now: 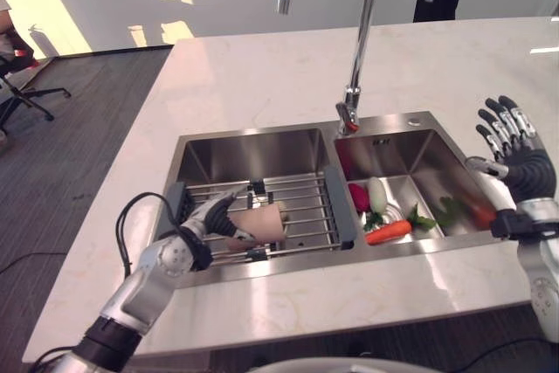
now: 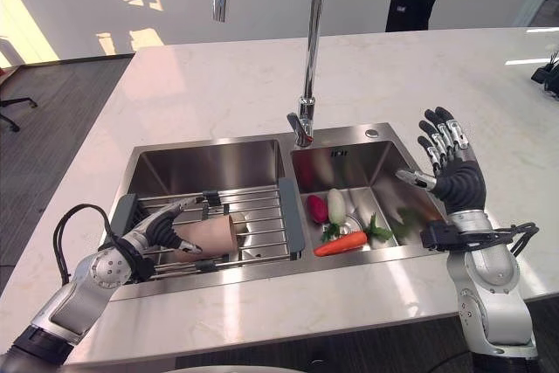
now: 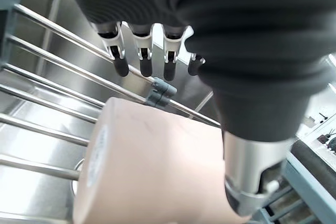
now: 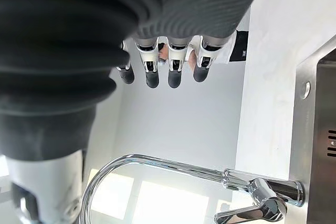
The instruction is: Place the dishes in the dishwasher.
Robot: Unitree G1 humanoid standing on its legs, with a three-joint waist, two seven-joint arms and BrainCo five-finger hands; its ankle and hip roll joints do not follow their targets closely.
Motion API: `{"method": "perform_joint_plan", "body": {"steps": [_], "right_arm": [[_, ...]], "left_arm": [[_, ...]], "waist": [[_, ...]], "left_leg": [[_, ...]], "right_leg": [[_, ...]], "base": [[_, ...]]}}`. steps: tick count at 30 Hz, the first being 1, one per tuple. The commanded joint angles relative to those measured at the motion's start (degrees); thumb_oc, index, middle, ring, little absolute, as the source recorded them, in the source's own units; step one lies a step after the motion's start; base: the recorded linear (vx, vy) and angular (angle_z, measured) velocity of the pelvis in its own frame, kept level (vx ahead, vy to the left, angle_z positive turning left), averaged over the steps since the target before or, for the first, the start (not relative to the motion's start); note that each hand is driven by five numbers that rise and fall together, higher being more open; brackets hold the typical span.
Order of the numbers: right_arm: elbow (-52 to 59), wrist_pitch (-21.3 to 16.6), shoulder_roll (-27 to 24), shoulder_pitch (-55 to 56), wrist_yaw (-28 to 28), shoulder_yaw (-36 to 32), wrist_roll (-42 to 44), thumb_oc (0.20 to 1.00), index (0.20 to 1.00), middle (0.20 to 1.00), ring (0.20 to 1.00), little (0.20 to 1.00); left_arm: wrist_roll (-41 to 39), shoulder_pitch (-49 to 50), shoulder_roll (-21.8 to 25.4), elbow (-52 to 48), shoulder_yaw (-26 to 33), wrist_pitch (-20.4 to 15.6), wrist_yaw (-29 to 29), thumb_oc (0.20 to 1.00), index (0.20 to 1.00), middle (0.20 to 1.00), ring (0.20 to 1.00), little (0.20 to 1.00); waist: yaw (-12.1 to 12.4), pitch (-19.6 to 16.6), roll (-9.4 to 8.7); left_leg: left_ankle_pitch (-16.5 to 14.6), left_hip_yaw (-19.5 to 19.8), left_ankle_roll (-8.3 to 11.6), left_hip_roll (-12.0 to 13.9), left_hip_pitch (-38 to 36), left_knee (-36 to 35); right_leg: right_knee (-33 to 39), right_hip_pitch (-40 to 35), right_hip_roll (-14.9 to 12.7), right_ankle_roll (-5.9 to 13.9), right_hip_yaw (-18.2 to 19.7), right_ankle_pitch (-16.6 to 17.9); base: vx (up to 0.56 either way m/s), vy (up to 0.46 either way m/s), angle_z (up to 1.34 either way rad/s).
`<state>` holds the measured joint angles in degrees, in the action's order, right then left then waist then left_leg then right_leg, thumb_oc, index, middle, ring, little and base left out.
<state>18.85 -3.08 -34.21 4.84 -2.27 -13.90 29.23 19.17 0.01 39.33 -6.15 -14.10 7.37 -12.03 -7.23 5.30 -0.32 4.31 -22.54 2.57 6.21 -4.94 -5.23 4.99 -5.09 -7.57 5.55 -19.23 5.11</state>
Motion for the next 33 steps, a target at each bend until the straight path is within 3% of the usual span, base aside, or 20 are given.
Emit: {"method": "perform_joint_plan", "body": {"steps": [1,27,28,30,33], "right_arm": [[3.2,-3.7,-1.3,-4.4,-0.2,-1.8,-0.2,1.000,1.000,1.000,1.000,1.000],[4.0,-3.4,-1.2,-5.8,-0.8,-1.1,0.6,1.000,1.000,1.000,1.000,1.000],[4.1,-3.3,-1.2,-6.0,-0.8,-1.0,0.6,1.000,1.000,1.000,1.000,1.000],[4.0,-3.2,-1.1,-6.3,-0.6,-0.5,0.4,1.000,1.000,1.000,1.000,1.000],[4.0,-3.2,-0.9,-6.1,-1.0,-0.6,0.6,1.000,1.000,1.000,1.000,1.000]], "left_arm": [[2.4,-4.5,2.2,0.7,-0.5,-0.7,0.8,1.000,1.000,1.000,1.000,1.000],[9.4,-5.9,0.1,8.6,-5.8,1.8,0.3,1.000,1.000,1.000,1.000,1.000],[9.5,-6.0,0.0,8.8,-6.2,1.7,0.3,0.865,0.865,0.865,0.865,0.865],[9.9,-6.5,0.2,8.9,-6.7,1.6,-0.3,0.200,0.200,0.200,0.200,0.200],[11.1,-6.9,0.7,8.7,-6.7,1.0,-0.9,0.200,0.200,0.200,0.200,0.200]], "waist": [[0.3,1.0,0.81],[-0.4,0.9,0.70],[-0.4,0.9,0.74],[-0.4,1.0,0.82],[-0.5,0.9,0.92]], "left_leg": [[-6.1,-1.2,0.39,1.1,-2.7,0.2],[-6.0,-2.0,0.59,1.4,-2.6,0.2],[-6.0,-2.0,0.60,1.4,-2.6,0.2],[-6.0,-2.1,0.61,1.4,-2.7,0.2],[-5.9,-2.2,0.65,1.4,-2.6,0.2]], "right_leg": [[-4.0,-0.4,-1.3,3.90,0.0,-7.6],[-3.2,-0.4,-1.4,4.05,0.3,-7.1],[-3.2,-0.4,-1.4,4.06,0.3,-7.1],[-3.2,-0.4,-1.5,4.09,0.2,-7.1],[-3.0,-0.5,-1.4,4.10,0.3,-7.1]], "base": [[0.00,0.000,0.00],[0.00,-0.001,0.00],[0.00,0.000,0.00],[0.00,0.000,0.00],[0.00,0.000,0.00]]}}
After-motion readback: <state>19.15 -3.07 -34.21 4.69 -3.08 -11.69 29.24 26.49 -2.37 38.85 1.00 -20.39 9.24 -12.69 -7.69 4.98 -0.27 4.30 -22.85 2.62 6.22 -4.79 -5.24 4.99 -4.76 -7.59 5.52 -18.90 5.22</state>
